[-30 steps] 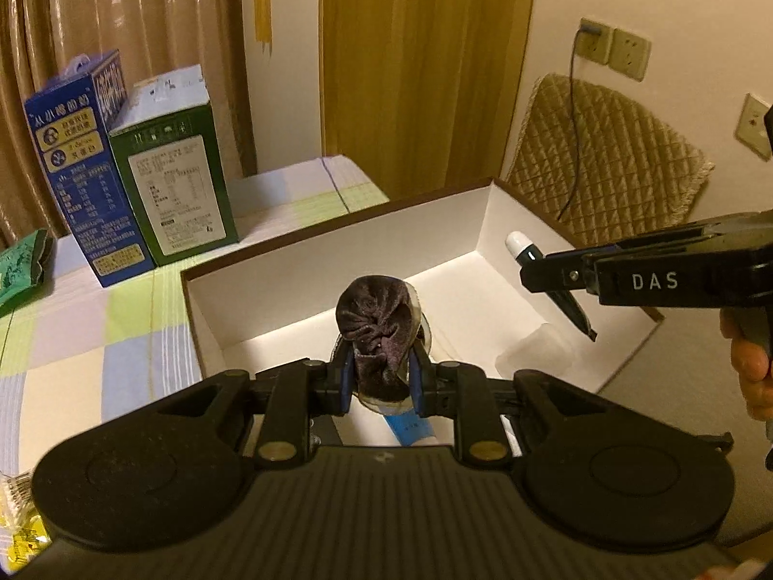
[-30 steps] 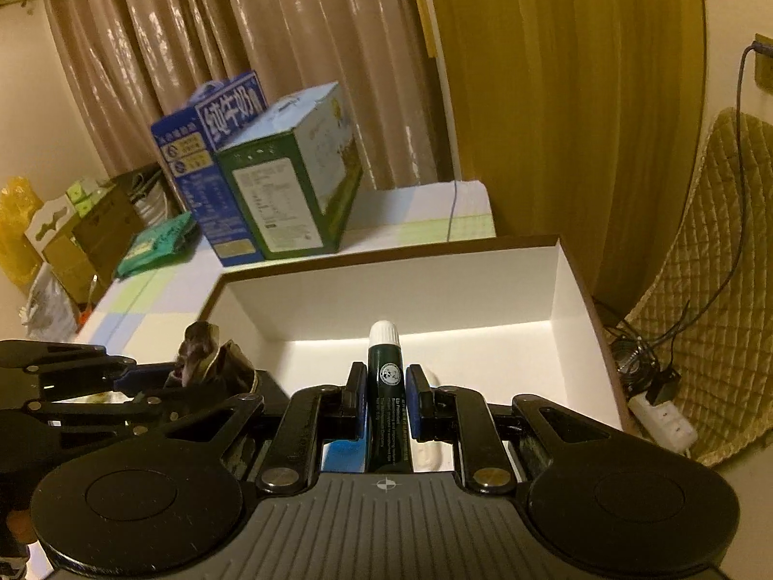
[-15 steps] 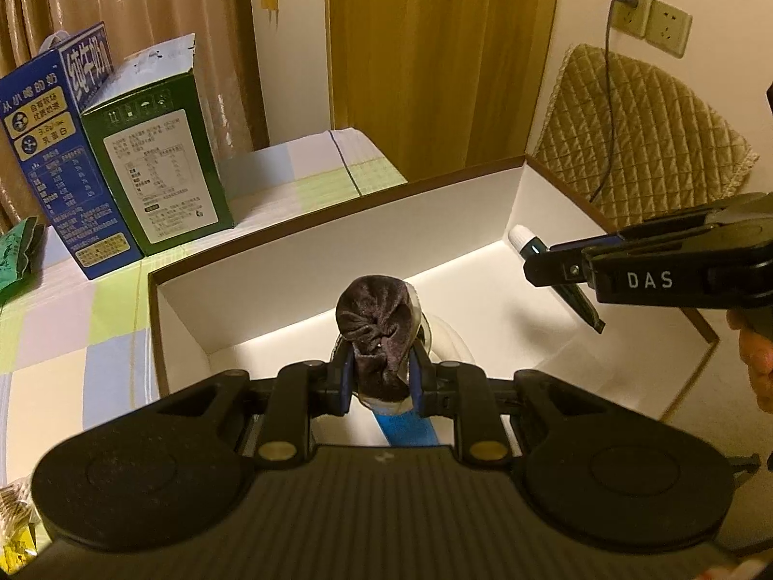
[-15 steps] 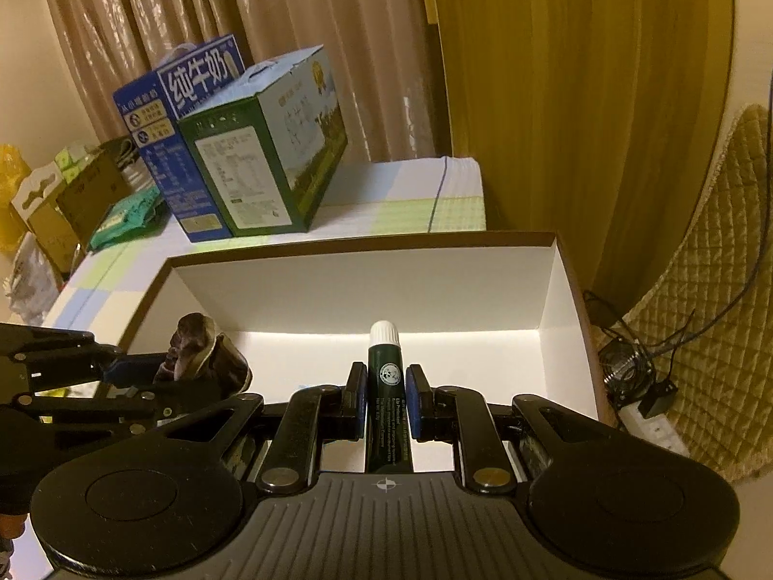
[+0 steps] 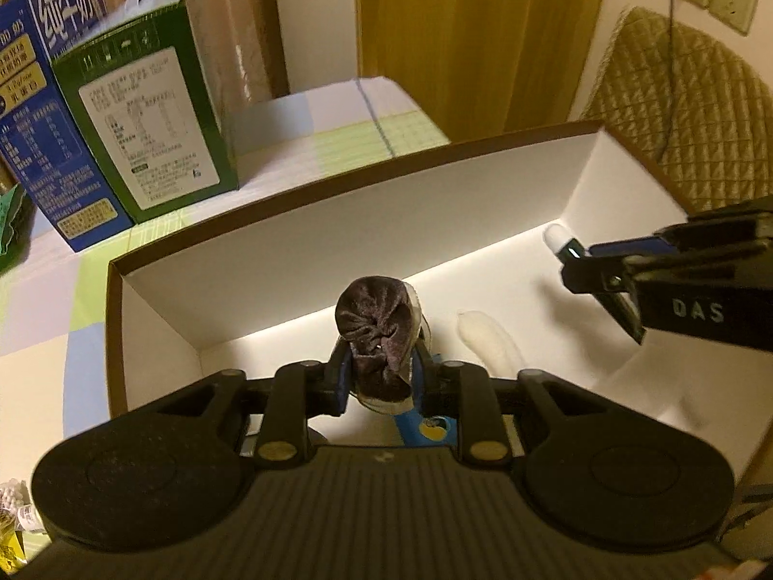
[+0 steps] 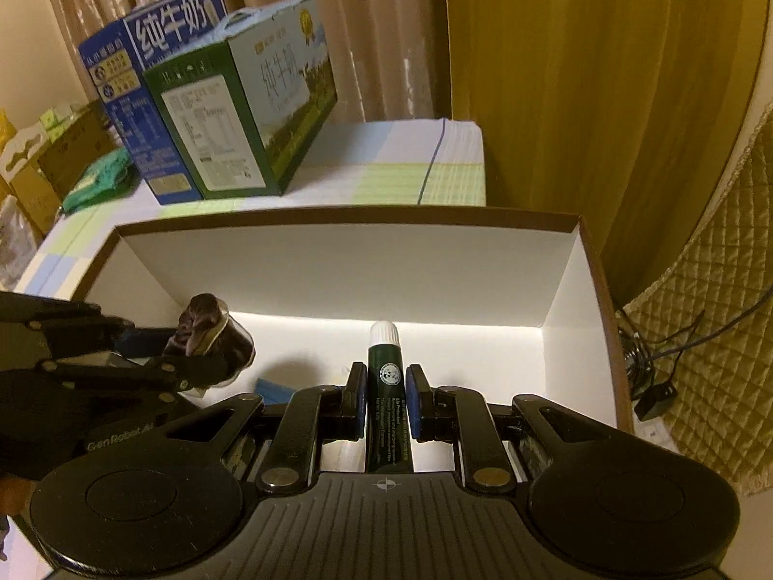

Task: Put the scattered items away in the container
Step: 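Open the left gripper to drop the scrunchie while right releases the green tube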

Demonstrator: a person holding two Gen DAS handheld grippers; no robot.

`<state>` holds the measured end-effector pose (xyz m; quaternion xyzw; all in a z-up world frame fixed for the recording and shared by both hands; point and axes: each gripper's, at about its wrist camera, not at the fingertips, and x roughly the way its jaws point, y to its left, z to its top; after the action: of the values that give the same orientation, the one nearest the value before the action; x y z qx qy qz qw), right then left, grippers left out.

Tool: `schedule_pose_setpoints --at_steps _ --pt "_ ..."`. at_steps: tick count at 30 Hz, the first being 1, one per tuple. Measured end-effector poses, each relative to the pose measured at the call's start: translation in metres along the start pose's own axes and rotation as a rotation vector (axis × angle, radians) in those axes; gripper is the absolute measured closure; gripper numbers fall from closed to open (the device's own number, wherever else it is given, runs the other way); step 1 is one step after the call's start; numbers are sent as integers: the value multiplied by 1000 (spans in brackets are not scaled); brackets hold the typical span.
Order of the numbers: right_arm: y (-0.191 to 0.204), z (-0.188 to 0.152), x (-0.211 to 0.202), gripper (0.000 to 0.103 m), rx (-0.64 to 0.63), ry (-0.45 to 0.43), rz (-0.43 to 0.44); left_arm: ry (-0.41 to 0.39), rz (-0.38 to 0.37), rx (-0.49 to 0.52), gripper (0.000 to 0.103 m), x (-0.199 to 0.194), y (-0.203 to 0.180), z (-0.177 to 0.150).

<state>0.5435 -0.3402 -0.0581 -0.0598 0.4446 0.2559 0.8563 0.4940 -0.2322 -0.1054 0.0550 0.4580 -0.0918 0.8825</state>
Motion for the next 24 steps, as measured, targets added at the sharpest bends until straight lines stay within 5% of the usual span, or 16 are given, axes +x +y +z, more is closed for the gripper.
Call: schedule_pose_setpoints --at_steps 7,20,23,24 --pt "-5 -1 10 90 7 21 -15 21 24 -17 73 13 8 -1" --pt "-2 -2 8 87 -12 -16 -17 -13 37 -19 44 3 15 2" --pt "-1 -5 0 58 -23 -25 -17 -19 34 -16 41 -2 16 1" --pt "0 -6 -5 39 -27 -33 -22 -20 33 -15 38 -5 16 0"
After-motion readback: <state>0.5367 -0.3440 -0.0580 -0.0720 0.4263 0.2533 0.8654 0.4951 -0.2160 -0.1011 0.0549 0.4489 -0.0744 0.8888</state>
